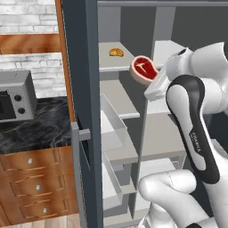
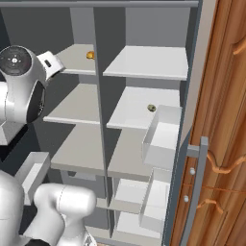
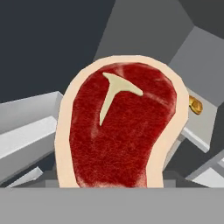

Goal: There's a steak in the fridge that needs to be moved to the freezer for freezing. Pick up the steak from the fridge, place it on any shelf in the freezer, and close the fridge and freezer doors when done.

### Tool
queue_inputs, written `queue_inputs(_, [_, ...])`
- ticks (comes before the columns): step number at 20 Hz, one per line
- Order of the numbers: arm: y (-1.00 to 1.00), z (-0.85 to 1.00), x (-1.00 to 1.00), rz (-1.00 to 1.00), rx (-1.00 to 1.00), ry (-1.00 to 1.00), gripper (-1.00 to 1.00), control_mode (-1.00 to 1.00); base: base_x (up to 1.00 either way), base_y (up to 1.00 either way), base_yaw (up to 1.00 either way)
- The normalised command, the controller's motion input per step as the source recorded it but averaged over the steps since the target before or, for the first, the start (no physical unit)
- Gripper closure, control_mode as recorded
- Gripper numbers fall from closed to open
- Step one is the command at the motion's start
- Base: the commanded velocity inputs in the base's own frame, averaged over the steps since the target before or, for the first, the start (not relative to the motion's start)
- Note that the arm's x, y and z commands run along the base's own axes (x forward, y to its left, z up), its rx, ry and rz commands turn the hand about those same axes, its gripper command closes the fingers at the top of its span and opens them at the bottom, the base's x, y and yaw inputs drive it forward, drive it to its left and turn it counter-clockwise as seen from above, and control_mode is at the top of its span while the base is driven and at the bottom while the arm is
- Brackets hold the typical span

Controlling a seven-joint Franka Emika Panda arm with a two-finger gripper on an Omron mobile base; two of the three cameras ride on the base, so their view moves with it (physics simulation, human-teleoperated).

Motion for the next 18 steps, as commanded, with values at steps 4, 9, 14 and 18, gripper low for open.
queue_inputs(4, [0.23,0.10,0.35,0.02,-0.03,-0.02,1.00,-1.00,0.00,0.00,0.00])
queue_inputs(9, [0.31,0.01,0.51,0.02,0.00,0.00,1.00,-1.00,0.00,0.00,0.00])
queue_inputs(14, [0.27,0.00,0.56,0.00,0.00,0.00,1.00,-1.00,0.00,0.00,0.00])
queue_inputs(18, [0.06,0.00,0.64,0.00,0.00,0.01,1.00,-1.00,0.00,0.00,0.00])
